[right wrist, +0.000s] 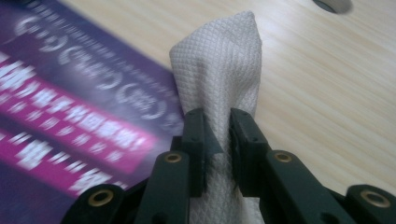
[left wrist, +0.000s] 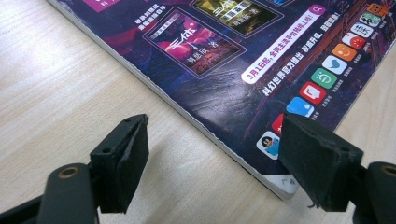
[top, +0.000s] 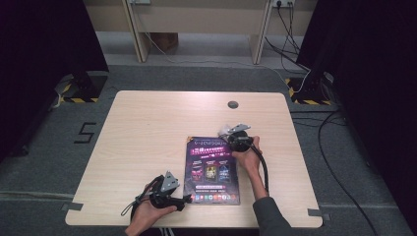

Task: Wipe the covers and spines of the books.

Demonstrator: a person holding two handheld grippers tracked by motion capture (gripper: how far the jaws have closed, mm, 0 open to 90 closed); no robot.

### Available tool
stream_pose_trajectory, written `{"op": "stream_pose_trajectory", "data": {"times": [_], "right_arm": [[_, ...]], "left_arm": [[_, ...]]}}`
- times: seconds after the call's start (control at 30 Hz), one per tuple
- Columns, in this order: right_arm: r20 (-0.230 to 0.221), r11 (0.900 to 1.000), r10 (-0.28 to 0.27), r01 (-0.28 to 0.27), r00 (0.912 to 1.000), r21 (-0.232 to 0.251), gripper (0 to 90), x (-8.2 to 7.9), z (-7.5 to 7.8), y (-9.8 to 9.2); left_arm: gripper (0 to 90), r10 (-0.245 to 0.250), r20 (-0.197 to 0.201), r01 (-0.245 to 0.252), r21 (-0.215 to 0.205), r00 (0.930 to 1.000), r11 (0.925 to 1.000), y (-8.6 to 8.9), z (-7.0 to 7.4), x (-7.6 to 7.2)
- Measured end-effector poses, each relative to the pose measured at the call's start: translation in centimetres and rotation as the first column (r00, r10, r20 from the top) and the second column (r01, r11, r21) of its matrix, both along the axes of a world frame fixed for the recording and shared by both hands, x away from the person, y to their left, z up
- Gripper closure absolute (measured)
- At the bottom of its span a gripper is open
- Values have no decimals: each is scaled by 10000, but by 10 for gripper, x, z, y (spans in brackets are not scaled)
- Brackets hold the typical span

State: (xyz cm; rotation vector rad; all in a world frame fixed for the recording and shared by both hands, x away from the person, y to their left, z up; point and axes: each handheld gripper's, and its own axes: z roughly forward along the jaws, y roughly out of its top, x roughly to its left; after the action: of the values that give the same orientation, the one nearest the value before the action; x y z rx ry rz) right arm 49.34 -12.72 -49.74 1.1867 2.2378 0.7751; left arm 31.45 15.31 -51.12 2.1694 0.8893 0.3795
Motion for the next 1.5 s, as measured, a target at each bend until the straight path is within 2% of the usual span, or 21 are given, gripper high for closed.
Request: {"op": "stream_pose_trajectory", "data": {"times": [0.03, 0.1, 0.23, 0.4, 0.47, 0.57, 0.67, 0.8, 0.9, 0.97, 1.03, 1.1, 1.2, 1.27, 1.4, 1.5], "right_arm": [[19, 9998, -218, 218, 9998, -29, 778, 3, 0, -4], [-138, 9983, -414, 419, 9990, 393, 779, 5, 0, -8], [11, 9996, -131, 130, 9999, 267, 782, 1, -1, -6], [-41, 9997, 123, -123, 9999, 196, 774, -7, 0, -2], [-124, 9986, 418, -414, 9990, 328, 775, -10, 0, 0], [-279, 9946, 1023, -1017, 9944, 199, 776, -17, 2, 11], [-167, 9870, 1601, -1598, 9870, 184, 775, -23, 0, 30], [-103, 9775, 2096, -2093, 9777, 272, 768, -24, -2, 55], [-94, 9761, 2153, -2148, 9765, 334, 765, -24, -2, 68], [-72, 9739, 2267, -2268, 9739, -95, 765, -25, -2, 72], [-123, 9738, 2274, -2274, 9737, 39, 765, -23, -1, 70], [-121, 9784, 2068, -2068, 9783, 72, 765, -20, -2, 63], [-173, 9840, 1716, -1706, 9850, 506, 766, -14, -3, 51], [-255, 9861, 1555, -1537, 9875, 629, 763, -13, -2, 49], [-100, 9865, 1636, -1636, 9865, 11, 760, -14, -1, 57], [-38, 9868, 1618, -1618, 9868, 2, 758, -12, -2, 65]], "left_arm": [[237, -5, -18, 5, -8, 10000, 10000, 0, 0, 0], [237, 5, -26, -5, -12, 10000, 10000, 0, 0, 0], [236, 4, -30, -4, 28, 10000, 10000, 0, 0, 0], [234, -11, -36, 11, 71, 10000, 10000, 0, 0, 1], [232, -5, -38, 6, 60, 10000, 10000, 0, 0, 1], [230, -12, -53, 12, 25, 10000, 10000, 0, 0, 1], [225, -39, -31, 40, 51, 10000, 10000, 0, 0, 1], [226, -54, -29, 54, 74, 10000, 10000, 0, 0, 1], [226, -13, -37, 13, 13, 10000, 10000, 1, 0, 1], [226, -5, -99, 5, -9, 10000, 10000, 1, 0, 1], [226, 11, -40, -11, -23, 10000, 10000, 1, 0, 1], [227, 23, -40, -24, -70, 10000, 10000, 1, -1, 1], [227, 50, 15, -50, -56, 10000, 10000, 0, -1, 0], [227, 55, -27, -55, -75, 10000, 10000, 0, -1, 0], [226, 21, -57, -21, -7, 10000, 10000, 0, 0, 1], [218, -14, -121, 13, -40, 9999, 10000, 0, -1, 1]]}}
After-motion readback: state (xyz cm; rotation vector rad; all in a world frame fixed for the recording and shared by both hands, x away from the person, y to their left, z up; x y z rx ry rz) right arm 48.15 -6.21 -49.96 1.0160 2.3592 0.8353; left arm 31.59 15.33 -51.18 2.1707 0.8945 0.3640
